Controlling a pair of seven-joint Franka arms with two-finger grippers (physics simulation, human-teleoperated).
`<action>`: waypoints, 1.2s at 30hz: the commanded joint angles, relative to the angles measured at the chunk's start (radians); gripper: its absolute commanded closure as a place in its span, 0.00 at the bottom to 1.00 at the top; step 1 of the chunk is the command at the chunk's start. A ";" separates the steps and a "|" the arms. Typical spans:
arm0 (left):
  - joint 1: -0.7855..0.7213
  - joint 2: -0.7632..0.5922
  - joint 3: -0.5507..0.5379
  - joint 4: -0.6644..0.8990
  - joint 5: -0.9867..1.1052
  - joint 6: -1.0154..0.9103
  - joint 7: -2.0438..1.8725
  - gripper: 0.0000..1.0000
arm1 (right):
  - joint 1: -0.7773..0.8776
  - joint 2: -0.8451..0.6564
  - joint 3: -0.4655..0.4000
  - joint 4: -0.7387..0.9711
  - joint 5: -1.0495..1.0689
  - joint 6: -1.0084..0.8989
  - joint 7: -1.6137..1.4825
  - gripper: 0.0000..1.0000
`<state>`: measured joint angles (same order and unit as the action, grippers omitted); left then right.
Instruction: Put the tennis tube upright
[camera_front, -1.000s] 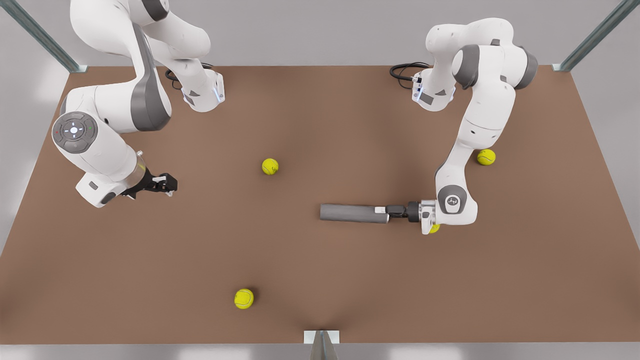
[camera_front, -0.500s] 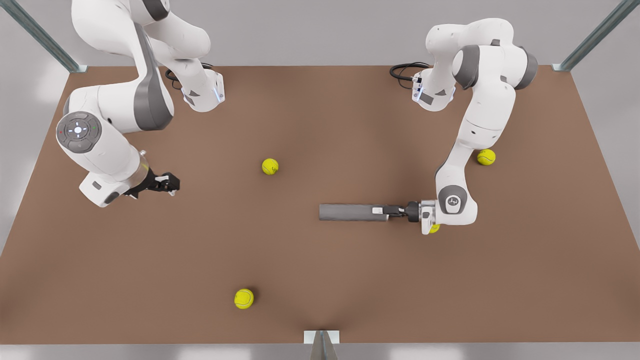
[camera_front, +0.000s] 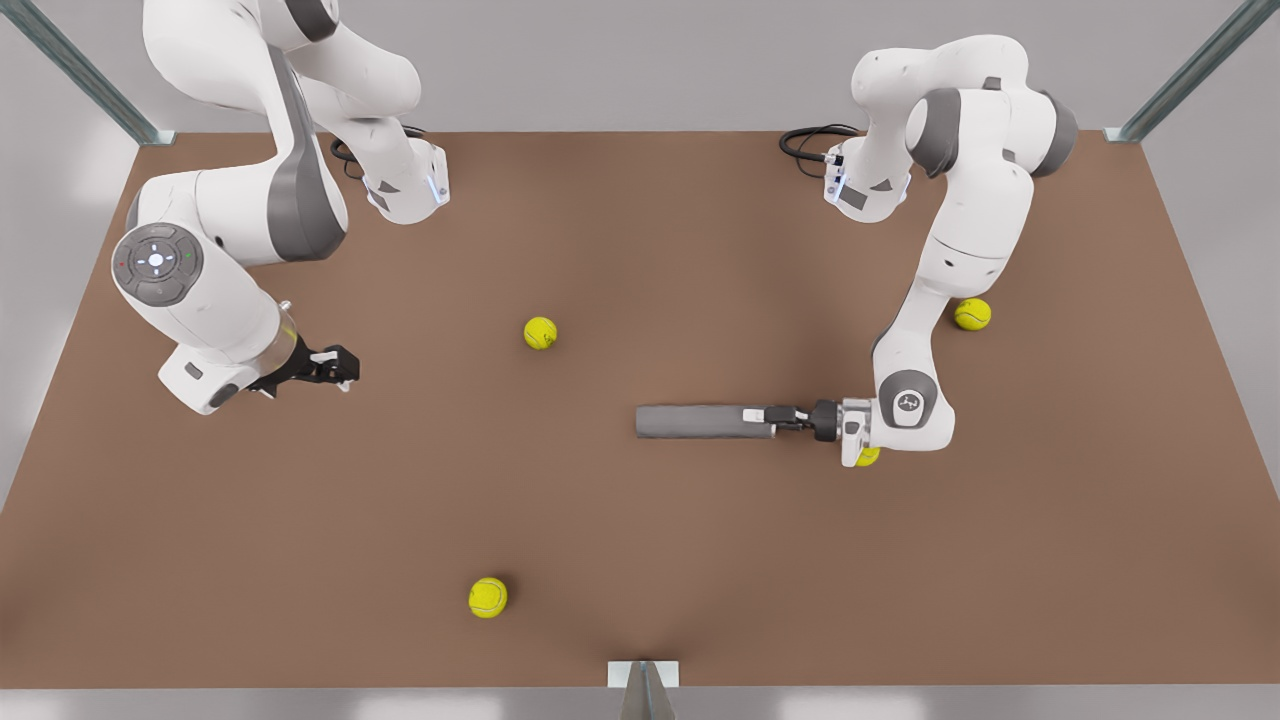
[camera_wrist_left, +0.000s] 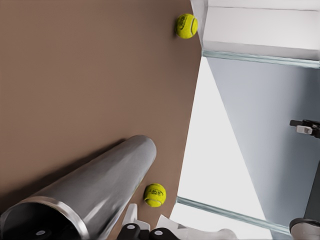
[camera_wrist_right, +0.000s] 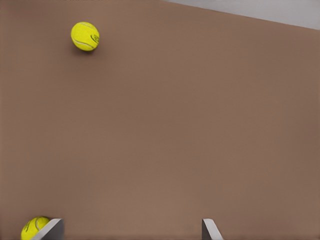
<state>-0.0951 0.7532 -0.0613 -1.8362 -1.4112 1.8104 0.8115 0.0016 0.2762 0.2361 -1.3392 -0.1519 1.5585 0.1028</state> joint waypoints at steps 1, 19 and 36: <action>0.000 0.000 0.000 0.002 0.003 -0.003 -0.005 0.68 | 0.000 0.000 0.000 0.000 0.000 0.000 0.000 0.00; 0.002 -0.026 0.003 0.008 0.008 -0.034 -0.011 0.79 | 0.003 0.000 0.000 0.000 -0.003 0.002 0.000 0.00; 0.008 -0.118 0.054 0.035 0.129 -0.033 -0.114 0.79 | 0.003 0.000 -0.001 0.000 -0.003 0.002 0.000 0.00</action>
<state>-0.0880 0.6316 -0.0004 -1.8008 -1.2948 1.7787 0.6978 0.0049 0.2762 0.2347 -1.3392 -0.1549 1.5592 0.1028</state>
